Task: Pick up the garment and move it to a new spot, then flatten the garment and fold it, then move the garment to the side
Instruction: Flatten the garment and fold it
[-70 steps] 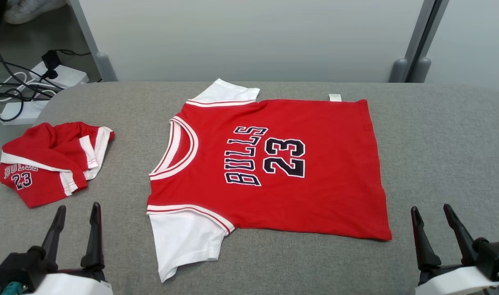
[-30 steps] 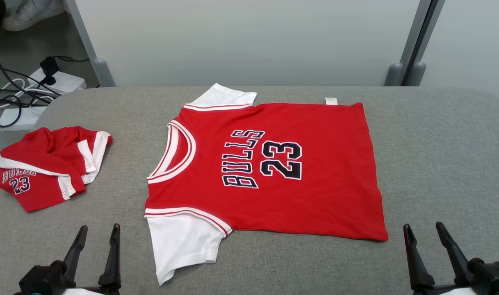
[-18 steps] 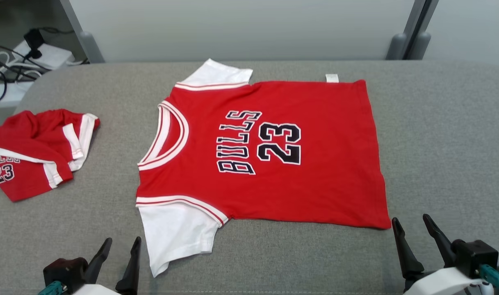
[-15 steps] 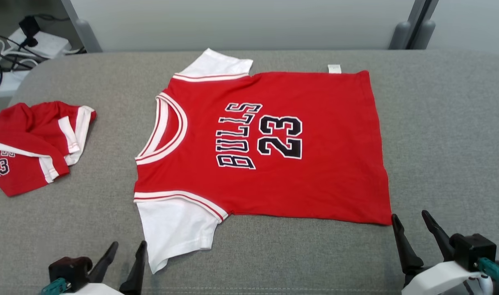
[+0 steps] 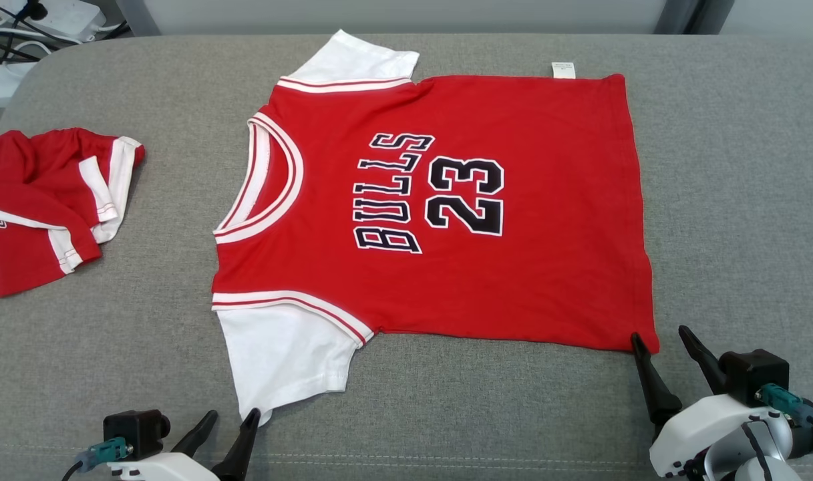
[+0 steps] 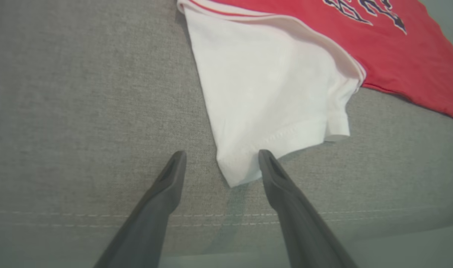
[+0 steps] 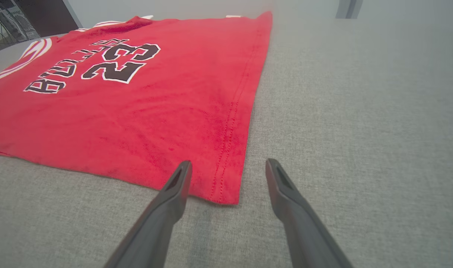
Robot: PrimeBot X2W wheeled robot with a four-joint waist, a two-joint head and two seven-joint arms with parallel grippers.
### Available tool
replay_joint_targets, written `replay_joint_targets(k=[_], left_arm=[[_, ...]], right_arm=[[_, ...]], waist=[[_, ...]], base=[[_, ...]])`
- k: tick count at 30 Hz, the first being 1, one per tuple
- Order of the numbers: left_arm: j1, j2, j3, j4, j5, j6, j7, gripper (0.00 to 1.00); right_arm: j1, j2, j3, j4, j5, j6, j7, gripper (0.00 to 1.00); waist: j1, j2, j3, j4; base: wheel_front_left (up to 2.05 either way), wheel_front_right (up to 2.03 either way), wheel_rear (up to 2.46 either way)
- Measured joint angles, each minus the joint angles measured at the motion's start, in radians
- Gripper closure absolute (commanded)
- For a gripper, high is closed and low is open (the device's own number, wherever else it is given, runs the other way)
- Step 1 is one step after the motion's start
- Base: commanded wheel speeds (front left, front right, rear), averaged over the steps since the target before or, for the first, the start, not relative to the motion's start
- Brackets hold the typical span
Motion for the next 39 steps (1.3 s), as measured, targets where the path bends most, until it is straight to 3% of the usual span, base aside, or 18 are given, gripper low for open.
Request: replay_joint_targets(k=[14,15,17,18,19,30,39], left_arm=[[-0.069,-0.003,-0.014,0.081,-0.051,-0.042,0.004,0.0],[-0.069,-0.003,-0.014,0.082,-0.055,-0.042,0.005,0.02],[-0.07,-0.001,-0.016,0.083,-0.068,-0.05,0.012,0.64],[-0.071,0.0,-0.017,0.083,-0.075,-0.051,0.016,1.0],[-0.073,0.002,-0.019,0.083,-0.087,-0.054,0.026,1.0],[-0.034,0.003,-0.052,-0.009,-0.142,-0.066,0.077,1.0],[0.135,0.059,-0.018,-0.233,-0.179,-0.008,0.124,1.0]], right_arm=[[-0.071,-0.005,0.062,0.066,0.007,0.0,0.027,0.0],[-0.074,-0.006,0.065,0.068,0.009,0.0,0.028,0.04],[-0.082,-0.011,0.074,0.072,0.012,0.0,0.029,0.62],[-0.085,-0.012,0.077,0.073,0.015,0.0,0.03,0.89],[-0.085,-0.012,0.078,0.075,0.016,0.0,0.03,1.0],[-0.037,-0.018,0.025,0.03,0.042,0.0,0.036,1.0],[0.159,-0.024,-0.091,-0.181,0.042,0.0,0.109,1.0]], waist=[[0.0,0.0,0.047,-0.013],[0.0,0.0,0.049,-0.013],[0.0,0.0,0.051,-0.013],[0.0,0.0,0.052,-0.014],[0.0,0.0,0.052,-0.014],[0.0,0.0,0.035,0.002],[0.0,0.0,0.033,0.033]], base=[[0.0,0.0,0.0],[0.0,0.0,0.0],[0.0,0.0,0.0],[0.0,0.0,0.0],[0.0,0.0,0.0],[0.0,0.0,0.0],[0.0,0.0,0.0]])
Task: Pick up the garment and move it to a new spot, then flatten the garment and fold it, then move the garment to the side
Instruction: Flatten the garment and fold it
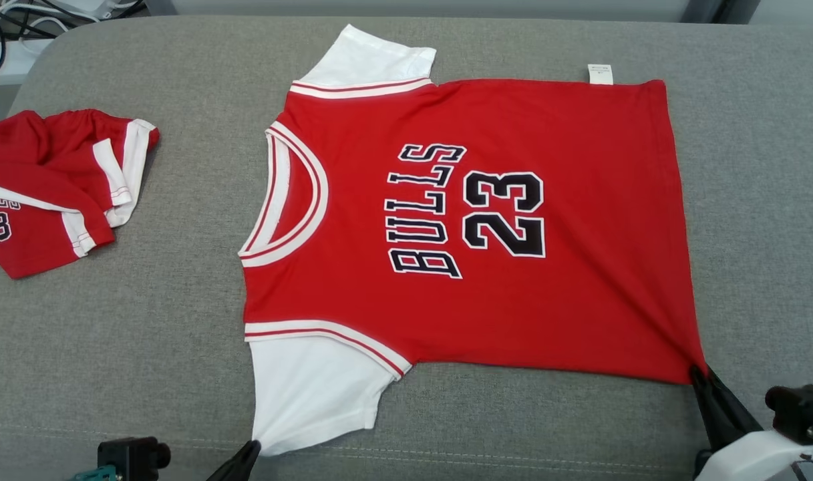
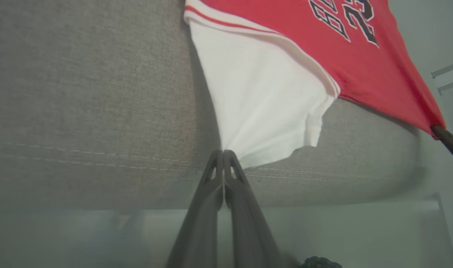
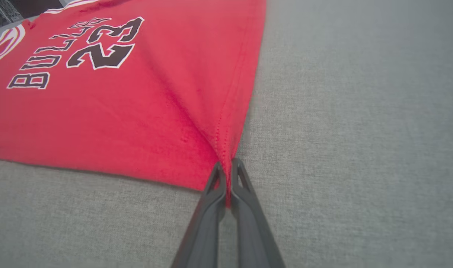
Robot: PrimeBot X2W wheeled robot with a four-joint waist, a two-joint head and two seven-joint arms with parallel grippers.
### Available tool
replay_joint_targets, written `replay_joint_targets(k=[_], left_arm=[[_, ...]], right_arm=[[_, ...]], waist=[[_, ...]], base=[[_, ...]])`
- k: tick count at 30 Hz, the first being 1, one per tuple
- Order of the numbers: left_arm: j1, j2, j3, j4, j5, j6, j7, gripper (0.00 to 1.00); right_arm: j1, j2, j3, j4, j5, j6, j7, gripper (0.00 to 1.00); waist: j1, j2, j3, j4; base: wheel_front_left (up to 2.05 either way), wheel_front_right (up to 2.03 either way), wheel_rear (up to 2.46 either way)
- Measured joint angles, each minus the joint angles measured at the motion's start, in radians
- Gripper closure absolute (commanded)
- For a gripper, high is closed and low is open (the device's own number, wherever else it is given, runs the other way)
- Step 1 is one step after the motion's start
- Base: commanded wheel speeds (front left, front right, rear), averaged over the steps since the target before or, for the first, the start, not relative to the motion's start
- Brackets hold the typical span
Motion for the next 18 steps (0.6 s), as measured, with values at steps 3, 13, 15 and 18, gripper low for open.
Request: replay_joint_targets(k=[3,13,15,18], left_arm=[[0.05,0.012,0.013,-0.074,-0.007,0.023,0.015,1.0],[0.082,0.085,0.086,-0.288,-0.054,0.045,0.055,1.0],[0.031,0.107,0.106,-0.308,-0.064,0.036,0.07,1.0],[-0.088,0.138,0.129,-0.311,-0.091,0.019,0.102,1.0]], right_arm=[[0.066,0.012,-0.039,-0.082,0.0,0.0,0.043,1.0],[0.111,0.026,-0.079,-0.23,0.072,0.0,0.221,1.0],[0.07,0.007,-0.075,-0.233,0.095,0.0,0.277,1.0],[-0.026,-0.02,-0.064,-0.232,0.145,0.0,0.343,1.0]], waist=[[0.0,0.0,0.005,0.003],[0.0,0.0,0.035,-0.01],[0.0,0.0,0.047,-0.016],[0.0,0.0,0.067,-0.023]], base=[[0.0,0.0,0.0],[0.0,0.0,0.0],[0.0,0.0,0.0],[0.0,0.0,0.0]])
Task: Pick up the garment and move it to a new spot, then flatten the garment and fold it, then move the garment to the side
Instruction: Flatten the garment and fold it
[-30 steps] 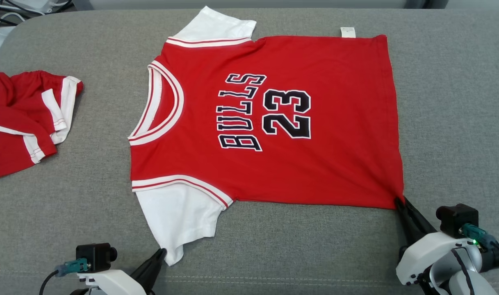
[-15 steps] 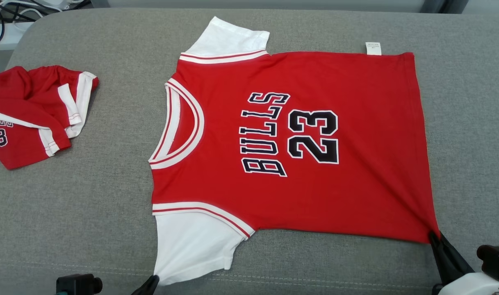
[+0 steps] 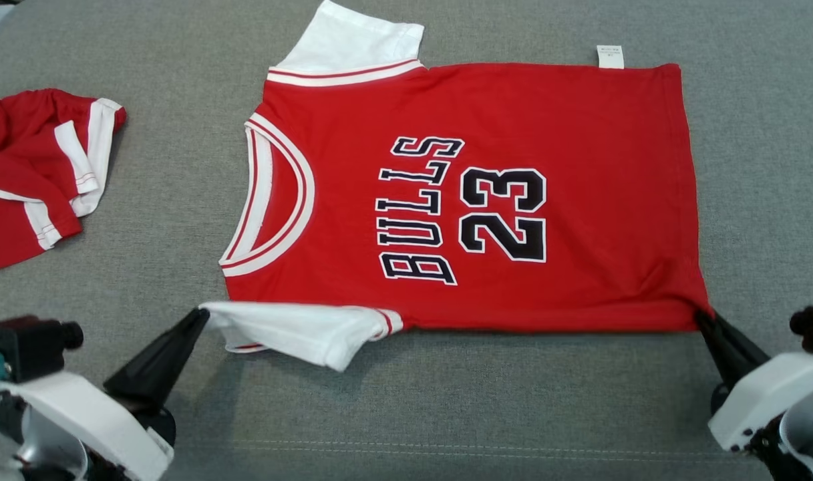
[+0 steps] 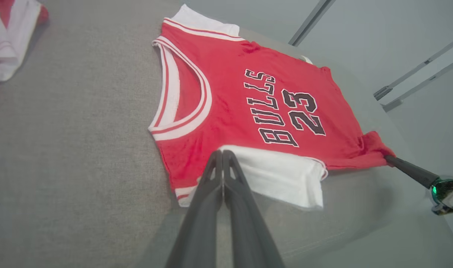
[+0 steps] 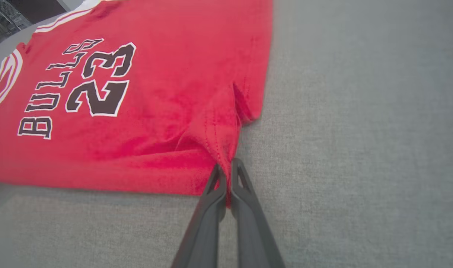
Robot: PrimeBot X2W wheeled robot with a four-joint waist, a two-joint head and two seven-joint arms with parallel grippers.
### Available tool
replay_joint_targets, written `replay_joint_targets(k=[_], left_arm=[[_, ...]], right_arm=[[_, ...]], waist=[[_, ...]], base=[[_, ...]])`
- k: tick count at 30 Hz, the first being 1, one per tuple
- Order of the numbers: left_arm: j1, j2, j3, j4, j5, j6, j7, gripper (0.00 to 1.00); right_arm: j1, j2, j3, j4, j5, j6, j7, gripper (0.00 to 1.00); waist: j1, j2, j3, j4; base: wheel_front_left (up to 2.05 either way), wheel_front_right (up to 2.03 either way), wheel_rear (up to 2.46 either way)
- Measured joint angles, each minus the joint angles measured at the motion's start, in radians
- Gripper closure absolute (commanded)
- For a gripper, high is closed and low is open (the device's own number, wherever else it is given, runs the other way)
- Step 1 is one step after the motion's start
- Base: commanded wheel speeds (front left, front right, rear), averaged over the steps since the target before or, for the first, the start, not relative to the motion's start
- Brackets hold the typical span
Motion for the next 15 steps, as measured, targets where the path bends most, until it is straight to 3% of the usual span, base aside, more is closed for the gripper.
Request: replay_joint_targets(k=[6,15], left_arm=[[-0.256,0.024,-0.015,0.093,-0.064,-0.039,0.089,1.0],[-0.538,0.016,-0.059,0.363,-0.09,-0.071,0.134,1.0]], right_arm=[[-0.197,-0.045,0.042,0.064,0.062,0.0,0.092,1.0],[-0.43,-0.063,0.143,0.206,0.138,0.0,0.106,1.0]], waist=[[0.0,0.0,0.041,-0.02],[0.0,0.0,0.097,-0.063]], base=[[0.0,0.0,0.0],[0.0,0.0,0.0]])
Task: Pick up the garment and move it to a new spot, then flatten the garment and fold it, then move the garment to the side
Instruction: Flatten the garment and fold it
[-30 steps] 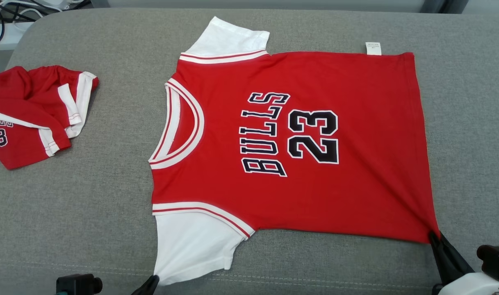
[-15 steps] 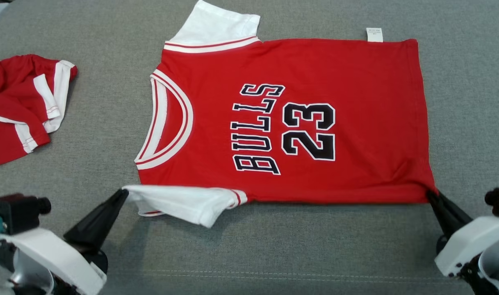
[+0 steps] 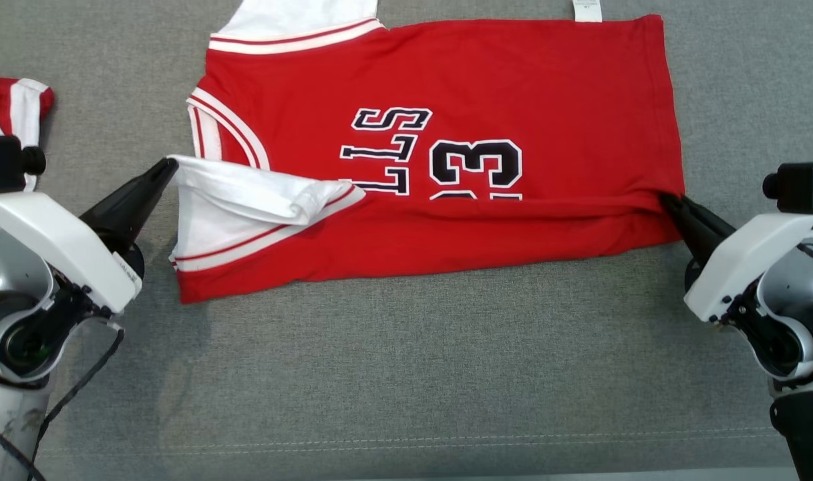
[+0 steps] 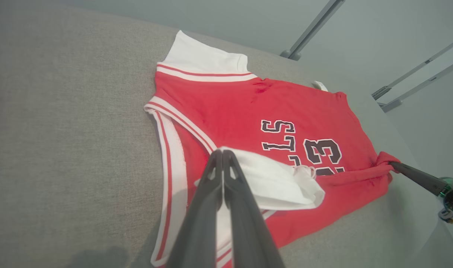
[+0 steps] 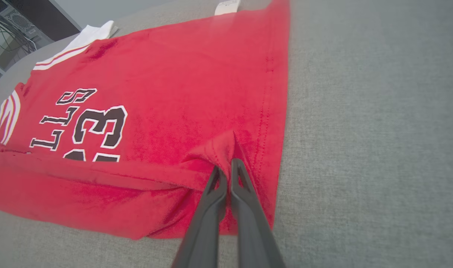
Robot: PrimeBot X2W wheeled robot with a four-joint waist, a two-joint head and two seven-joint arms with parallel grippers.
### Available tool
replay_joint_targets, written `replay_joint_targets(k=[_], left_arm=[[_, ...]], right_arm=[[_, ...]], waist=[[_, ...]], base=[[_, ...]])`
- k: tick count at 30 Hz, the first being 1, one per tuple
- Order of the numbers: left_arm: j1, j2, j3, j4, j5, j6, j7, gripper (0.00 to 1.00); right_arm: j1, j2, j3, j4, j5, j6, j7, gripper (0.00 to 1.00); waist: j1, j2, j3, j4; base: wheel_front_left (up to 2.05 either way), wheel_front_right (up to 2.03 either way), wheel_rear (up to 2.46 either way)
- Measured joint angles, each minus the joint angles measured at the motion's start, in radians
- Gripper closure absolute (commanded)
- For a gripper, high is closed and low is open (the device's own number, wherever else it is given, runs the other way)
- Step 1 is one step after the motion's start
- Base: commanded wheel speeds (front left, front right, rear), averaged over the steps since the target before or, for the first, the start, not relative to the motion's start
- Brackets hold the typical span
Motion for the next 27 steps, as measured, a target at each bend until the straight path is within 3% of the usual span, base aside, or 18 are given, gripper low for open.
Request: replay_joint_targets(k=[5,6,7,8,9,10,11,15,19,23,27], left_arm=[[-0.072,-0.016,-0.024,0.11,-0.01,-0.013,-0.014,1.0],[-0.077,-0.018,-0.026,0.129,-0.011,-0.013,-0.019,1.0],[-0.081,-0.022,-0.027,0.148,-0.018,-0.013,-0.019,1.0],[-0.084,-0.023,-0.03,0.166,-0.022,-0.014,-0.019,1.0],[-0.086,-0.023,-0.033,0.179,-0.022,-0.016,-0.021,1.0],[-0.087,-0.025,-0.031,0.188,-0.025,-0.016,-0.034,0.78],[-0.087,-0.027,-0.03,0.195,-0.033,-0.016,-0.045,0.0],[-0.085,-0.027,-0.035,0.194,-0.03,-0.016,-0.104,0.0],[-0.039,-0.021,-0.036,0.147,0.052,-0.01,-0.225,0.0],[0.069,-0.03,-0.034,0.095,0.131,0.06,-0.323,0.0],[0.172,-0.041,-0.025,0.05,0.176,0.138,-0.389,0.0]], right_arm=[[-0.075,-0.012,0.047,0.069,0.027,0.0,-0.041,1.0],[-0.089,-0.012,0.053,0.082,0.033,0.0,-0.054,0.84],[-0.1,-0.014,0.062,0.086,0.041,0.0,-0.073,0.55],[-0.11,-0.014,0.067,0.092,0.048,0.0,-0.091,0.0],[-0.118,-0.015,0.068,0.103,0.056,0.0,-0.105,0.0],[-0.121,-0.018,0.072,0.112,0.062,0.0,-0.12,0.0],[-0.121,-0.02,0.072,0.117,0.066,0.0,-0.139,0.0],[-0.11,-0.038,0.069,0.122,0.087,0.0,-0.214,0.0],[-0.037,-0.04,0.042,0.096,0.085,0.0,-0.331,0.0],[0.077,-0.028,-0.021,0.065,0.025,0.0,-0.458,0.0],[0.159,0.03,-0.053,0.034,-0.062,0.0,-0.54,0.0]], waist=[[0.0,0.0,0.022,-0.01],[0.0,0.0,0.024,-0.011],[0.0,0.0,0.027,-0.012],[0.0,0.0,0.028,-0.011],[0.0,0.0,0.029,-0.01],[0.0,0.0,0.03,-0.009],[0.0,0.0,0.031,-0.007],[0.0,0.0,0.026,0.001],[0.0,0.0,0.012,0.01],[0.0,0.0,-0.007,0.017],[0.0,0.0,-0.027,0.015]], base=[[0.0,0.0,0.0],[0.0,0.0,0.0],[0.0,0.0,0.0],[0.0,0.0,0.0],[0.0,0.0,0.0],[0.0,0.0,0.0],[0.0,0.0,0.0],[0.0,0.0,0.0],[0.0,0.0,0.0],[0.0,0.0,0.0],[0.0,0.0,0.0]])
